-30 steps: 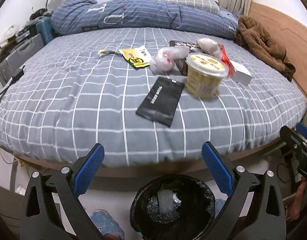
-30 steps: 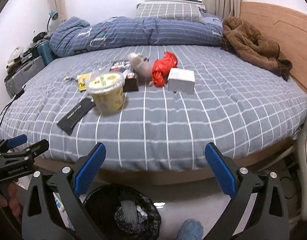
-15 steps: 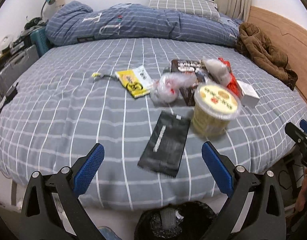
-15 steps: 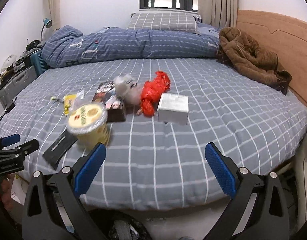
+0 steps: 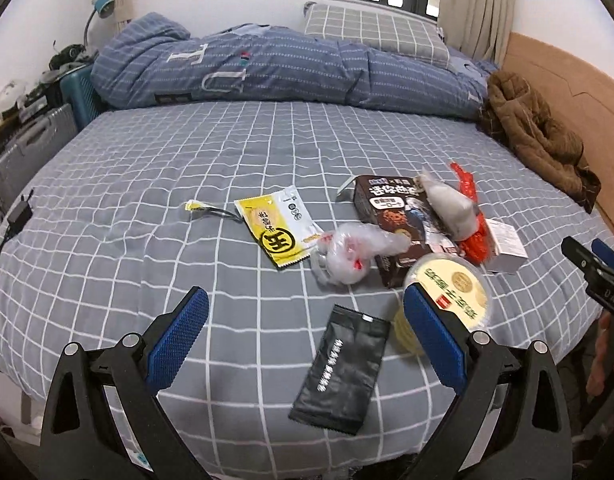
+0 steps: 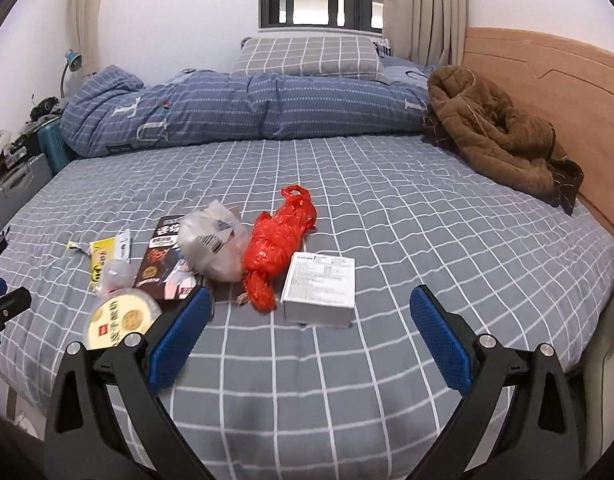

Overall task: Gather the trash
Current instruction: 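Grasp the black sachet with the left tool while the right tool grasps the white box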

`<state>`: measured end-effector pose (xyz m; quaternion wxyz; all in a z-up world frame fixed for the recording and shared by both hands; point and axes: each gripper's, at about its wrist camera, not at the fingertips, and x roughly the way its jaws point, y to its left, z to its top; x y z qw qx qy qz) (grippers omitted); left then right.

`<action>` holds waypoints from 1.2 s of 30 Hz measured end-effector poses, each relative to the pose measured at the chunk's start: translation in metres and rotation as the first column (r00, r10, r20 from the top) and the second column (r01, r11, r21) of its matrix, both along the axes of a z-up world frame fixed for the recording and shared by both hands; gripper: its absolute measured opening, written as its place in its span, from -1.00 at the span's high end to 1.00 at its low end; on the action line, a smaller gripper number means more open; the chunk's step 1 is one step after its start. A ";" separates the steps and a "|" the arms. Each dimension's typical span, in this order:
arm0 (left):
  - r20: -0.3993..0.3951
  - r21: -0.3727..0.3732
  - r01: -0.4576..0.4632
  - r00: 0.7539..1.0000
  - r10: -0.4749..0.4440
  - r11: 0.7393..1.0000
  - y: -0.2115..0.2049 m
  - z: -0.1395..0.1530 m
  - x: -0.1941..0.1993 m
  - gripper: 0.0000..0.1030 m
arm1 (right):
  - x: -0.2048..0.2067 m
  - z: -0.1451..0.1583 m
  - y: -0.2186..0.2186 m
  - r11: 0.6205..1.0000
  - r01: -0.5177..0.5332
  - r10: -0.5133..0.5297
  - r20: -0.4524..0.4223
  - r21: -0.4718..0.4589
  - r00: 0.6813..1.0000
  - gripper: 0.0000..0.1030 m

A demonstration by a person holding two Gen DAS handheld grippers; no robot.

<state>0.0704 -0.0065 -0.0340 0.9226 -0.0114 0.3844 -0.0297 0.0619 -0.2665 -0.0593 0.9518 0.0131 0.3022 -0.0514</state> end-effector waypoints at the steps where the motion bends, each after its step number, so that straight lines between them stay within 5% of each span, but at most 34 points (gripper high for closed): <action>1: -0.006 -0.002 0.005 1.000 -0.005 1.000 0.000 -0.001 0.003 -0.86 | 0.004 -0.001 -0.001 1.000 0.000 0.000 -0.004 -0.001 1.000 -0.85; 11: -0.084 0.035 0.067 0.994 -0.064 0.997 -0.007 -0.028 0.022 -0.86 | 0.062 -0.036 -0.013 1.000 0.019 -0.021 -0.088 -0.015 0.996 -0.83; 25: -0.255 0.070 0.177 0.955 -0.154 0.982 -0.023 -0.080 0.013 -0.84 | 0.101 -0.070 -0.020 0.999 0.039 -0.034 -0.204 0.017 0.978 -0.73; 36: -0.318 0.085 0.228 0.929 -0.190 0.970 -0.034 -0.099 0.012 -0.57 | 0.111 -0.089 -0.023 0.998 0.049 -0.038 -0.246 0.036 0.968 -0.56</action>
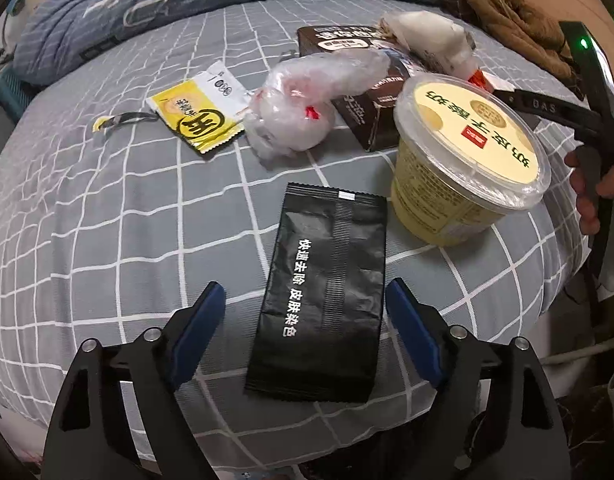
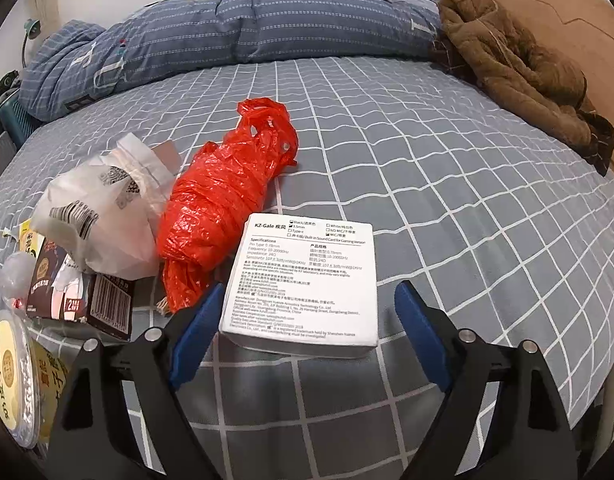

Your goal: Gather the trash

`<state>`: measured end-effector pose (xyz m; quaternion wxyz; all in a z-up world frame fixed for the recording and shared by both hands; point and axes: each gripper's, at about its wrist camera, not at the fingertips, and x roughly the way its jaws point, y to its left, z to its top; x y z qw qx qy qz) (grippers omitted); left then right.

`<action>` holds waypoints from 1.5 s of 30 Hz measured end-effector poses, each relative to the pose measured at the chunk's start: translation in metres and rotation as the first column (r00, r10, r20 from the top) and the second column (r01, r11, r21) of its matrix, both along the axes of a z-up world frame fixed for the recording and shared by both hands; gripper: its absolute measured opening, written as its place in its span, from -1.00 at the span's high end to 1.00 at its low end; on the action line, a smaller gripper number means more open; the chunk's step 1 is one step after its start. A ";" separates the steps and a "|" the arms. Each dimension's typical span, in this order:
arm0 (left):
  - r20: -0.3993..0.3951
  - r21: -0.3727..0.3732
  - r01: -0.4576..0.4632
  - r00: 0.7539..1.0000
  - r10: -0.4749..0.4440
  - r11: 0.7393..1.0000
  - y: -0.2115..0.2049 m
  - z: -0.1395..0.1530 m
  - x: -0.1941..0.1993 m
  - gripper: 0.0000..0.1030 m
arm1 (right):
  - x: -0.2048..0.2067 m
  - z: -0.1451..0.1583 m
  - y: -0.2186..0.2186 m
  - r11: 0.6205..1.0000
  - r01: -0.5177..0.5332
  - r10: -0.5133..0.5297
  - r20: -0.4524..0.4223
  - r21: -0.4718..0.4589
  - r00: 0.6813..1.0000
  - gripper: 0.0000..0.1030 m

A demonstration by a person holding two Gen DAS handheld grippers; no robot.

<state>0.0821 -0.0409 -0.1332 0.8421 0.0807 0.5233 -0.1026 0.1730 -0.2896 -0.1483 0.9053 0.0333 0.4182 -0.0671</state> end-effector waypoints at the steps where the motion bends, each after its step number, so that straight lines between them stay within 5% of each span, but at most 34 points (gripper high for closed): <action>1: -0.001 0.002 0.000 1.000 0.000 1.000 -0.001 -0.001 0.000 -0.54 | 0.001 -0.001 0.000 1.000 0.002 -0.002 -0.002 0.003 1.000 -0.53; 5: -0.013 0.004 0.008 1.000 -0.008 1.000 -0.004 -0.004 0.001 -0.37 | 0.005 -0.002 0.002 1.000 -0.002 0.002 -0.010 0.011 1.000 -0.37; 19: -0.036 -0.012 0.033 0.999 -0.034 0.999 -0.006 -0.006 0.001 0.30 | 0.004 0.000 0.006 1.000 -0.004 0.004 -0.007 -0.010 1.000 -0.33; 45: 0.088 -0.039 -0.055 0.994 0.059 0.998 0.006 0.049 -0.004 0.33 | -0.039 0.055 0.011 0.998 -0.005 0.010 0.093 -0.058 0.996 -0.33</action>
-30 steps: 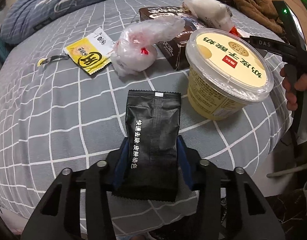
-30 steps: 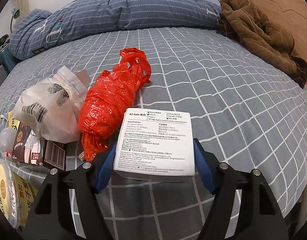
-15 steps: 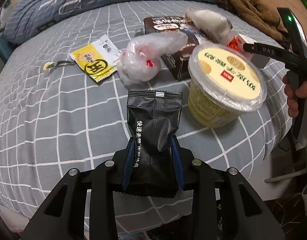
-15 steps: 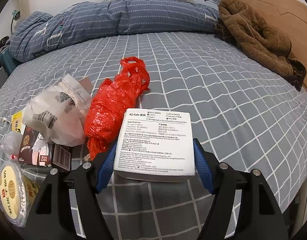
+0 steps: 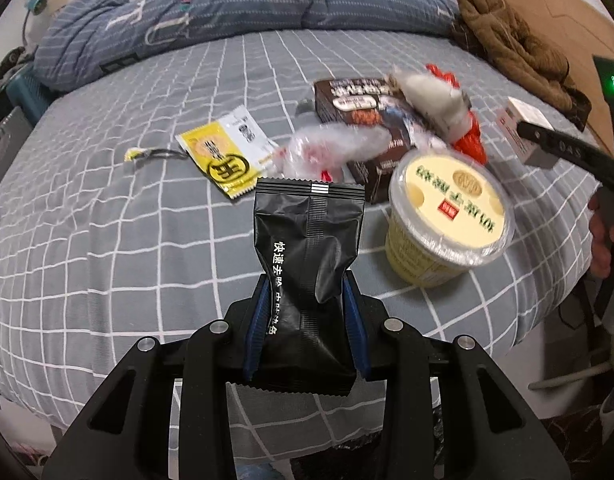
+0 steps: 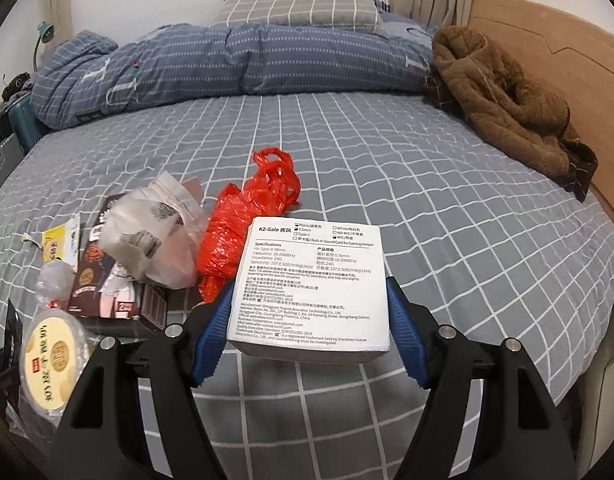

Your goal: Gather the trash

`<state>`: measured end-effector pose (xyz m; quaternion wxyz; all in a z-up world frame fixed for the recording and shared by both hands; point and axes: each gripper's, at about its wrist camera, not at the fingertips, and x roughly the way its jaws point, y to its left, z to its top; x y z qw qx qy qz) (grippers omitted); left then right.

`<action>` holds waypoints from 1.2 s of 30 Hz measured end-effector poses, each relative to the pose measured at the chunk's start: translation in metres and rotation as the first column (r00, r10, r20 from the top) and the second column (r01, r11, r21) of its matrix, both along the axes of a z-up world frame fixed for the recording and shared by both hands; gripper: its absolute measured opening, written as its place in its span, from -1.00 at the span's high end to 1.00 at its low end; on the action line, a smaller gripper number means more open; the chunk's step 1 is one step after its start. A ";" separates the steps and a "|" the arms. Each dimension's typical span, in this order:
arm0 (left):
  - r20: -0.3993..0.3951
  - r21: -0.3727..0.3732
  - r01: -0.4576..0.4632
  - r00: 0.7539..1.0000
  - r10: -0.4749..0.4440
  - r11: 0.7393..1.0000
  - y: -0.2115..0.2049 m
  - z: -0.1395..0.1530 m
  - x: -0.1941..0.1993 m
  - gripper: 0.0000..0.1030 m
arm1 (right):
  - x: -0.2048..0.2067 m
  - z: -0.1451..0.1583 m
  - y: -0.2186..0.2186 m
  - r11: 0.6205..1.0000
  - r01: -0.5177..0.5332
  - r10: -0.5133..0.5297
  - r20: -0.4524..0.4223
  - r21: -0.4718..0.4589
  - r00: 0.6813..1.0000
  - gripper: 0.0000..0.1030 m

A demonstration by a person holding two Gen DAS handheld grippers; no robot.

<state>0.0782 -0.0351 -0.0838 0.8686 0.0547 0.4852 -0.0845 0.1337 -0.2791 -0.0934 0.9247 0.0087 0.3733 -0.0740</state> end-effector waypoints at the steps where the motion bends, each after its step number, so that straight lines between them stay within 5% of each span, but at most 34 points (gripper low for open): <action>1: 0.009 -0.006 -0.007 1.000 0.007 1.000 0.001 0.003 0.000 0.33 | -0.003 0.003 0.000 1.000 0.000 0.000 0.005 0.000 1.000 -0.33; 36: 0.169 -0.088 -0.088 0.980 0.102 0.992 0.010 0.062 -0.071 0.33 | -0.130 0.068 0.054 0.994 -0.111 0.111 0.148 -0.006 0.983 -0.33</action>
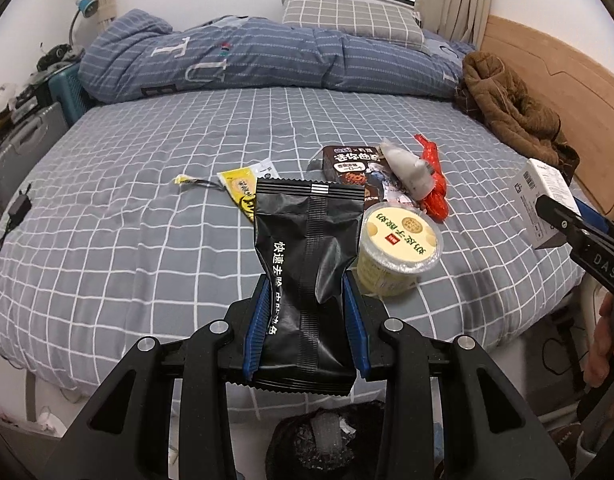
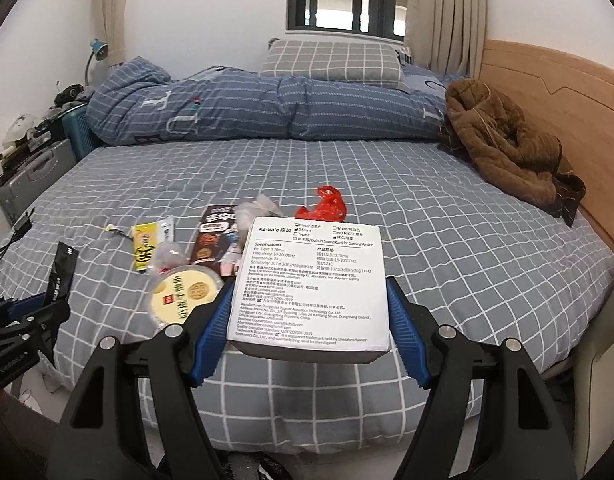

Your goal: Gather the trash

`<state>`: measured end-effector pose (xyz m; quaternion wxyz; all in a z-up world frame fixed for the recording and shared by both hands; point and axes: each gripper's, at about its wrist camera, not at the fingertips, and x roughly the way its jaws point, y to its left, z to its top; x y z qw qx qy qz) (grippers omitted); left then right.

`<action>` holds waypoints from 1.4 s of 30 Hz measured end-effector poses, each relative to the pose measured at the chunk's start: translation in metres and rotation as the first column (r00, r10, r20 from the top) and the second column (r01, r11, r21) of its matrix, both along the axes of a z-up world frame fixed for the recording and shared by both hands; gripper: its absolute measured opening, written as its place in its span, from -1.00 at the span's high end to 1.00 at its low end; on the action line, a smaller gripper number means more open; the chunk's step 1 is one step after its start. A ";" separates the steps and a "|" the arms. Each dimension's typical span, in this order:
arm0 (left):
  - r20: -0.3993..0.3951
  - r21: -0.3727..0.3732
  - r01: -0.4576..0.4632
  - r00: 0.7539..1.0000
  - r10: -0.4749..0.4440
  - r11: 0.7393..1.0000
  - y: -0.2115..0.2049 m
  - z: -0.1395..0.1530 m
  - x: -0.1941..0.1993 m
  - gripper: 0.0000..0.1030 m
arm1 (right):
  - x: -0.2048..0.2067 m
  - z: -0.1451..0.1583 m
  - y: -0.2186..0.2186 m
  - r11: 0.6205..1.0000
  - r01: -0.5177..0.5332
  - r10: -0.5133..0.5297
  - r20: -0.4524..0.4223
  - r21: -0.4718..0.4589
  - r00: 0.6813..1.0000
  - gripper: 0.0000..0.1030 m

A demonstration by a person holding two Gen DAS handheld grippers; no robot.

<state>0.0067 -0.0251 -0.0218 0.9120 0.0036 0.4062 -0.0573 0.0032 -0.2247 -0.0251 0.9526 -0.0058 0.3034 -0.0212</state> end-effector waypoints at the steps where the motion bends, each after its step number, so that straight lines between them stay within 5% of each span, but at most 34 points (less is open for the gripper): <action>1: 0.001 -0.001 -0.002 1.000 0.002 1.000 0.001 0.001 -0.002 0.33 | -0.003 0.001 0.002 1.000 -0.003 0.003 0.002 0.000 1.000 -0.33; 42: -0.088 -0.046 -0.039 0.995 0.035 0.998 0.003 -0.018 -0.118 0.33 | -0.131 -0.014 0.051 0.994 -0.100 0.102 -0.058 0.038 0.993 -0.33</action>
